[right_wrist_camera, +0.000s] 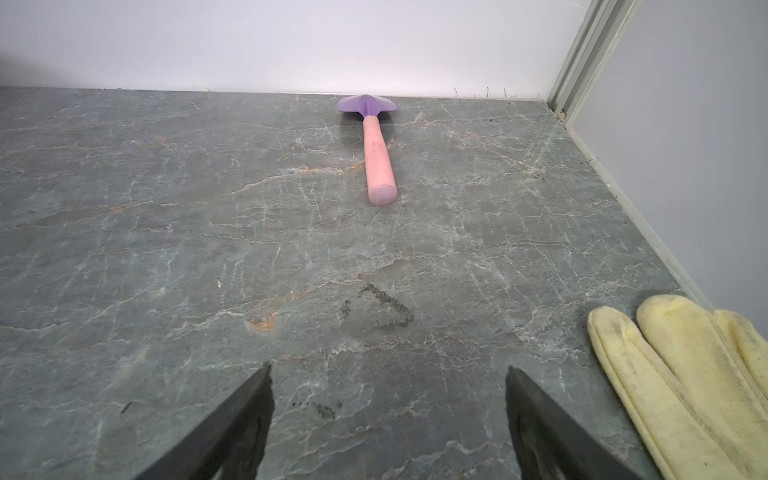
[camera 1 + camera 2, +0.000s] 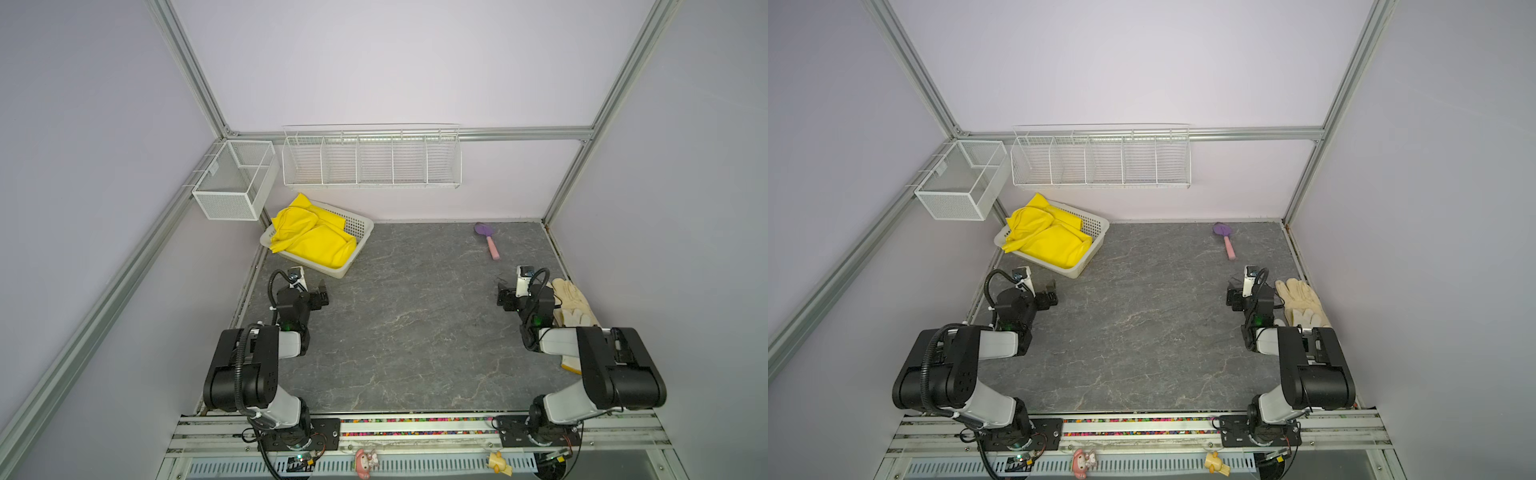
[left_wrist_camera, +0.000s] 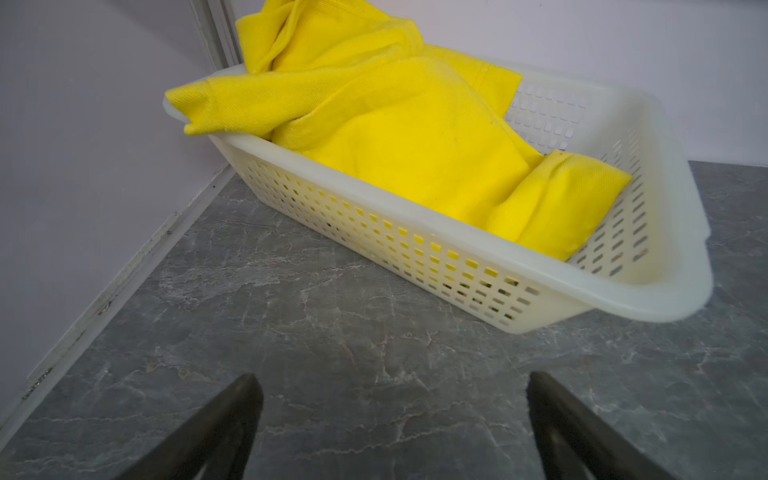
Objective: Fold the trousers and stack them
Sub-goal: 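Reach the left gripper into the white basket while the right gripper moves forward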
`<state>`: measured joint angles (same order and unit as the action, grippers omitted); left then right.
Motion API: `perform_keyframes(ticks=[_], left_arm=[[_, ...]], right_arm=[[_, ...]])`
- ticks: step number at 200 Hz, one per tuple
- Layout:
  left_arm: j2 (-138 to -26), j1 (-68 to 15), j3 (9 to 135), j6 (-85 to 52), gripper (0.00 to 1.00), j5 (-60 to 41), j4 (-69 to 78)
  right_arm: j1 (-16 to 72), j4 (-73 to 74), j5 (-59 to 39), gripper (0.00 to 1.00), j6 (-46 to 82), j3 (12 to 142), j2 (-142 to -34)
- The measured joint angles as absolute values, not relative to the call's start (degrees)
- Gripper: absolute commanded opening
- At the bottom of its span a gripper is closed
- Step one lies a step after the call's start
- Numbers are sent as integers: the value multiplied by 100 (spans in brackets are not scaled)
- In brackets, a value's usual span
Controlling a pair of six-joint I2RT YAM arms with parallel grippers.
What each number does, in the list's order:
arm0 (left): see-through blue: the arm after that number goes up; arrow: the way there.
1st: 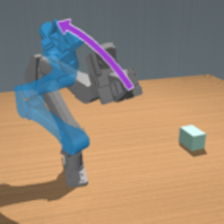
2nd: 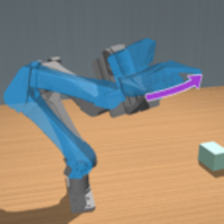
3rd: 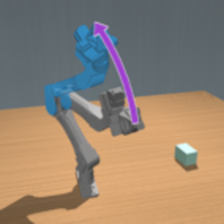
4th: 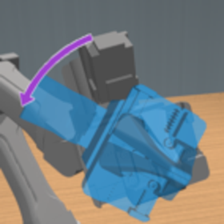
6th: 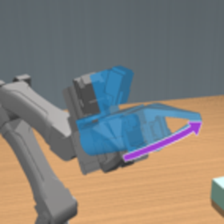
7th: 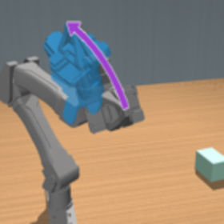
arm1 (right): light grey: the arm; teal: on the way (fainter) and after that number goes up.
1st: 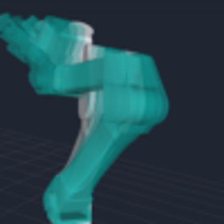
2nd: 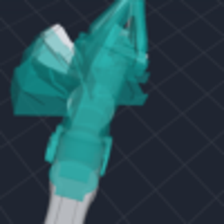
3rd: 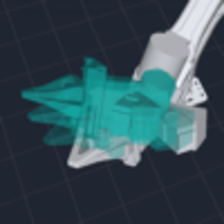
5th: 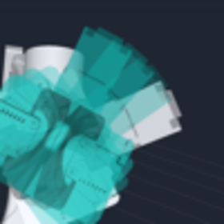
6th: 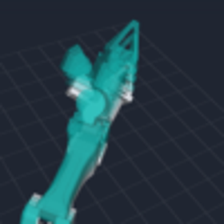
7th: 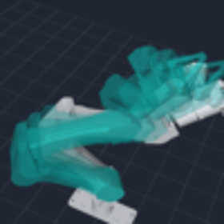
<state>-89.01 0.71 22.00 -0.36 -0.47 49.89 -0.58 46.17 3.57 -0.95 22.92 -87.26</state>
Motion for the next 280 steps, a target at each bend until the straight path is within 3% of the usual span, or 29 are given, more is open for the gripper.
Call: perform_keyframes(ticks=[135, 178, 223, 280], left_arm=[[-8884, 67, 2198, -19, 99, -49, 4995], [-7913, -84, 2099, 60, 99, 40, 4678], [-6781, -233, 2506, -180, 100, 272, 3186], [-6608, -534, 4204, -1017, 99, 648, 696]], right_arm=[[-60, 4622, 333, 88, -93, 2292, -8726], [-60, 3857, 148, 88, -158, 2565, -8326], [-51, 2884, -303, 88, -200, 2923, -7255], [364, 913, -1149, 88, -399, 3916, -6558]])
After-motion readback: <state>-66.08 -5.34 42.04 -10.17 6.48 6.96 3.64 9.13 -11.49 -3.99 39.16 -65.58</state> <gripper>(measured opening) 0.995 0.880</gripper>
